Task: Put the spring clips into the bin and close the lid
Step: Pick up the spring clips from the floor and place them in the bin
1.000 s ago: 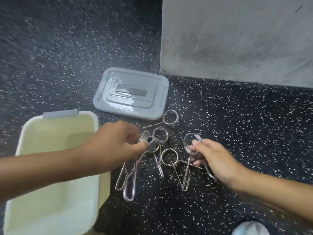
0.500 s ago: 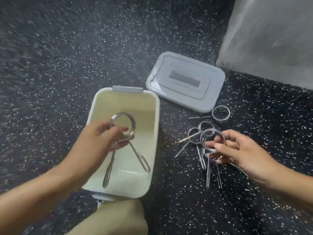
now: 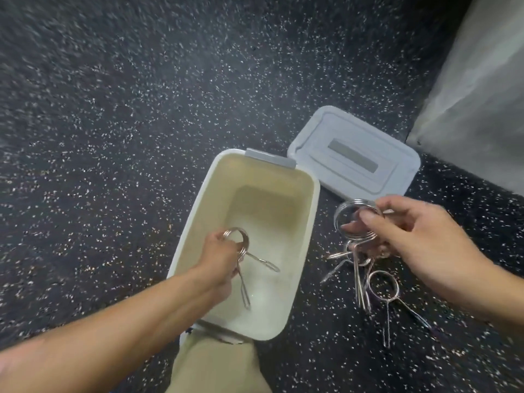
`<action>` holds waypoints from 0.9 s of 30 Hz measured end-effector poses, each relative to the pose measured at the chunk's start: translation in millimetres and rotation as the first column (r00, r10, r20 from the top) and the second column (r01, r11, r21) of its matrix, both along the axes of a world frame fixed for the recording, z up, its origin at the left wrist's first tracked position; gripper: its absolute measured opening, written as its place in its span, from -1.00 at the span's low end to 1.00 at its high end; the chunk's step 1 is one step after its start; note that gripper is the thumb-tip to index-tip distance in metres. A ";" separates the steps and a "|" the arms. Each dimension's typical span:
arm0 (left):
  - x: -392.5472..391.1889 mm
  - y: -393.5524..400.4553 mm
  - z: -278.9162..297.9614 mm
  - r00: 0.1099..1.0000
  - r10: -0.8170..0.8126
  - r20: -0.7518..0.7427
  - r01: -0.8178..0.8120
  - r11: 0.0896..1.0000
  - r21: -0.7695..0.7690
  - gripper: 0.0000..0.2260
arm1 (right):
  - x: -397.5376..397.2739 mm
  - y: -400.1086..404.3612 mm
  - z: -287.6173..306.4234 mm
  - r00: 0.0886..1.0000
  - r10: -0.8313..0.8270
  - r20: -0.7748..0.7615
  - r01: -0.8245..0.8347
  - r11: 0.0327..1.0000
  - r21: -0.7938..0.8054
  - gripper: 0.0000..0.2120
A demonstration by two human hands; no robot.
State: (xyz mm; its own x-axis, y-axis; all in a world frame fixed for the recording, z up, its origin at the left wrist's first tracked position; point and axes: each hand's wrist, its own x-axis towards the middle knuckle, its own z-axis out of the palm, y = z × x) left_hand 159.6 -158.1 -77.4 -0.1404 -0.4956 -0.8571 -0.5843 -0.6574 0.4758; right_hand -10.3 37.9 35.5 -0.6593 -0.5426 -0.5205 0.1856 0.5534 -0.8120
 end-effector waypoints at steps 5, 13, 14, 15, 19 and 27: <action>0.4 -3.2 -21.3 0.992 -0.109 0.063 0.111 0.993 -0.038 -0.62 | -7.0 -67.2 4.6 0.956 0.173 -0.235 -0.188 0.981 -0.046 -0.83; 9.4 -14.3 -33.8 0.841 -0.482 0.247 0.526 0.836 -0.159 -0.57 | 1.6 -160.3 -35.2 0.705 0.501 -0.501 -0.497 0.854 0.154 -0.80; 10.1 -13.4 -32.8 0.803 -0.525 0.284 0.578 0.802 -0.150 -0.57 | 5.3 -166.5 -42.8 0.645 0.559 -0.520 -0.529 0.819 0.224 -0.81; 10.9 -11.1 -33.2 0.771 -0.555 0.312 0.615 0.776 -0.140 -0.55 | 9.5 -172.1 -53.2 0.587 0.612 -0.530 -0.549 0.782 0.296 -0.81; 10.7 0.5 -33.5 0.720 -0.600 0.349 0.660 0.748 -0.077 -0.34 | 22.8 -187.0 -99.2 0.438 0.744 -0.505 -0.595 0.661 0.457 -0.79; 9.1 -2.4 -14.0 0.685 -0.635 0.357 0.692 0.721 -0.044 -0.26 | 32.9 -191.5 -142.2 0.348 0.845 -0.405 -0.507 0.533 0.677 -0.80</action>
